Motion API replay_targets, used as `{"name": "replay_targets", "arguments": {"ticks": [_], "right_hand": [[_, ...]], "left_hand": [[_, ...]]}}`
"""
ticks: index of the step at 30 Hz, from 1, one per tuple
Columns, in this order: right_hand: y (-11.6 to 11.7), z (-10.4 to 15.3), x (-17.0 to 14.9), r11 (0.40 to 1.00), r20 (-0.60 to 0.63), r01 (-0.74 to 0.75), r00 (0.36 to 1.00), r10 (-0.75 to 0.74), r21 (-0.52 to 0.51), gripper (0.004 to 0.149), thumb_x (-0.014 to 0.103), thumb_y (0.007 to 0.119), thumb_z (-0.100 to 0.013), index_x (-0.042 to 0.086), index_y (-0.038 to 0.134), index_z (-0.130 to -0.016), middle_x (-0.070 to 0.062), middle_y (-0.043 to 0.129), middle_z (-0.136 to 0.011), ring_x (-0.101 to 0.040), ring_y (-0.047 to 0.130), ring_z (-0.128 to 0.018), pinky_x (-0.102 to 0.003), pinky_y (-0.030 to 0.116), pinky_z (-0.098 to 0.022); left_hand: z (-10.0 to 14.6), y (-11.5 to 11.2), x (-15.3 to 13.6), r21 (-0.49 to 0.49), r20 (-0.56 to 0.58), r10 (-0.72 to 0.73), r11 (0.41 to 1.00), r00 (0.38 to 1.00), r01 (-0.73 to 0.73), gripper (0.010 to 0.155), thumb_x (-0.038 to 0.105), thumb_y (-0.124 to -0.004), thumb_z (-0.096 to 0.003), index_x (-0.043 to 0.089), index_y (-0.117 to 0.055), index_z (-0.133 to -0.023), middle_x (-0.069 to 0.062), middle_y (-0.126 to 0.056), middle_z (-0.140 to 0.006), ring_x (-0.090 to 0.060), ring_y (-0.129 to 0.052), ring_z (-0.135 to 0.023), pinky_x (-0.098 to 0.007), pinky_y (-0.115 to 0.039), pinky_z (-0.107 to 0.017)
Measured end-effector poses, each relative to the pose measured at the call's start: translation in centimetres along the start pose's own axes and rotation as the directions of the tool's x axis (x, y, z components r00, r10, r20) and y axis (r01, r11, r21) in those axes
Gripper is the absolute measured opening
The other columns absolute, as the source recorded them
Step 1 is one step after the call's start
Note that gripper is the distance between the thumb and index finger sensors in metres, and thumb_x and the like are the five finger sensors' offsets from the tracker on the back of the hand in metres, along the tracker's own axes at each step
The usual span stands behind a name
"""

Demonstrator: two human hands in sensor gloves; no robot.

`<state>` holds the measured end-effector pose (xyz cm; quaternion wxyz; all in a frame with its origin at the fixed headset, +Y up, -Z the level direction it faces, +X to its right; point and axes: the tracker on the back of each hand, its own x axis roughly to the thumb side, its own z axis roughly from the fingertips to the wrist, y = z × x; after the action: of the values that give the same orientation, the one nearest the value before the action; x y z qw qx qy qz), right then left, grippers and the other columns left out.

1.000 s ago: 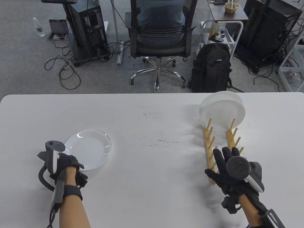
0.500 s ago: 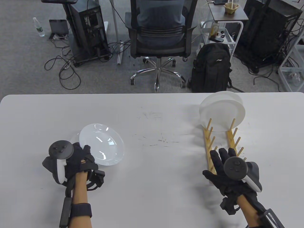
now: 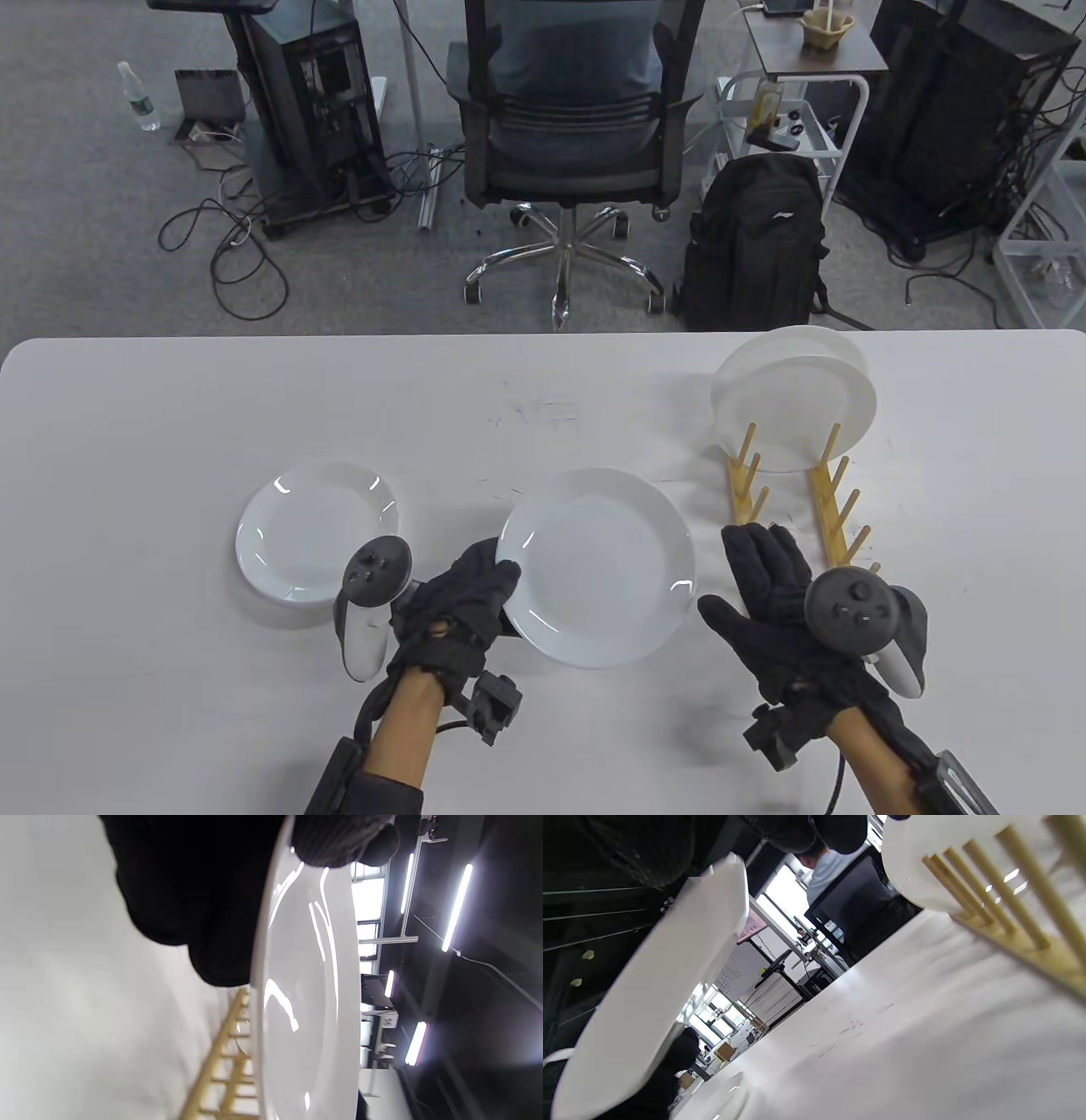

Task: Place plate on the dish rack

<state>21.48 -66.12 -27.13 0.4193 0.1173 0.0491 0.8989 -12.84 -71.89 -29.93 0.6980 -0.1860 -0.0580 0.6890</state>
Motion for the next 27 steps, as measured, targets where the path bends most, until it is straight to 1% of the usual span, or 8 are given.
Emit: {"name": "replay_targets", "arguments": {"ticks": [6, 8, 10, 13, 16, 19, 23, 27], "right_hand": [[-0.9, -1.5, -0.3, 0.89, -0.248, 0.454, 0.868, -0.43, 0.045, 0.059, 0.029, 0.061, -0.053, 0.001, 0.05, -0.104, -0.029, 0.073, -0.095, -0.055, 0.084, -0.077, -0.062, 0.075, -0.054], [-1.4, -2.4, -0.8, 0.754, -0.315, 0.655, 0.726, -0.612, 0.047, 0.055, 0.023, 0.063, -0.053, 0.0, 0.052, -0.101, -0.028, 0.076, -0.092, -0.052, 0.092, -0.069, -0.056, 0.083, -0.047], [-3.0, -3.4, -0.9, 0.73, -0.368, 0.684, 0.677, -0.638, -0.008, 0.054, 0.02, 0.068, -0.052, -0.001, 0.055, -0.1, -0.027, 0.077, -0.092, -0.054, 0.092, -0.067, -0.058, 0.083, -0.046], [-6.8, -4.9, -0.5, 0.81, -0.331, 0.57, 0.744, -0.58, -0.137, 0.054, 0.014, 0.072, -0.048, 0.006, 0.057, -0.099, -0.02, 0.077, -0.094, -0.052, 0.09, -0.071, -0.058, 0.082, -0.048], [-11.6, -6.6, -0.2, 0.821, -0.27, 0.476, 0.784, -0.559, -0.316, 0.053, 0.006, 0.076, -0.045, 0.016, 0.069, -0.096, -0.012, 0.079, -0.094, -0.049, 0.084, -0.078, -0.066, 0.074, -0.053], [-15.4, -8.2, 0.6, 0.844, -0.162, 0.325, 0.891, -0.425, -0.427, 0.046, 0.006, 0.075, -0.045, 0.017, 0.084, -0.09, -0.008, 0.083, -0.092, -0.046, 0.081, -0.083, -0.067, 0.062, -0.063], [-18.1, -10.3, 3.2, 0.858, -0.129, 0.054, 0.982, -0.139, -0.511, 0.043, 0.004, 0.075, -0.047, 0.02, 0.09, -0.083, -0.004, 0.086, -0.091, -0.043, 0.074, -0.092, -0.061, 0.042, -0.078], [-18.1, -11.9, 3.4, 0.817, -0.234, -0.25, 0.961, 0.146, -0.519, 0.043, 0.005, 0.075, -0.047, 0.021, 0.09, -0.084, -0.003, 0.086, -0.092, -0.042, 0.074, -0.093, -0.061, 0.044, -0.078]], "left_hand": [[-0.5, -1.3, -0.5, -0.194, 0.02, 0.124, 0.974, 0.992, -0.118, 0.058, 0.028, -0.067, -0.0569, 0.011, -0.048, -0.108, -0.011, -0.08, -0.099, -0.036, -0.101, -0.076, -0.047, -0.085, -0.054], [-0.4, -1.3, 0.1, -0.143, 0.056, 0.014, 0.99, 0.998, -0.006, 0.058, 0.036, -0.065, -0.0573, 0.015, -0.05, -0.109, -0.01, -0.081, -0.099, -0.041, -0.098, -0.079, -0.051, -0.082, -0.056], [0.0, -1.0, 0.9, -0.071, 0.099, -0.122, 0.989, 0.988, 0.13, 0.066, 0.049, -0.065, -0.0555, 0.017, -0.054, -0.112, -0.019, -0.076, -0.103, -0.049, -0.092, -0.083, -0.057, -0.078, -0.057], [0.7, 0.1, 1.9, 0.156, 0.069, -0.468, 0.877, 0.881, 0.454, 0.066, 0.05, -0.066, -0.0536, 0.018, -0.06, -0.111, -0.023, -0.073, -0.106, -0.055, -0.085, -0.087, -0.063, -0.073, -0.059], [1.2, 1.2, 2.0, 0.298, -0.077, -0.798, 0.554, 0.598, 0.777, 0.066, 0.055, -0.066, -0.0505, 0.026, -0.066, -0.11, -0.018, -0.068, -0.112, -0.056, -0.069, -0.1, -0.068, -0.064, -0.066], [1.2, 1.9, 1.8, 0.255, -0.165, -0.918, 0.313, 0.36, 0.915, 0.077, 0.066, -0.063, -0.0477, 0.031, -0.052, -0.116, -0.016, -0.048, -0.121, -0.057, -0.042, -0.11, -0.075, -0.045, -0.071], [1.2, 2.8, 1.7, 0.261, -0.178, -0.919, 0.301, 0.352, 0.917, 0.081, 0.068, -0.063, -0.0472, 0.029, -0.048, -0.116, -0.017, -0.044, -0.122, -0.058, -0.038, -0.111, -0.076, -0.041, -0.071], [1.2, 3.1, 1.5, 0.251, -0.177, -0.917, 0.308, 0.356, 0.918, 0.081, 0.068, -0.063, -0.0472, 0.028, -0.048, -0.116, -0.016, -0.045, -0.122, -0.058, -0.039, -0.11, -0.077, -0.041, -0.07]]}}
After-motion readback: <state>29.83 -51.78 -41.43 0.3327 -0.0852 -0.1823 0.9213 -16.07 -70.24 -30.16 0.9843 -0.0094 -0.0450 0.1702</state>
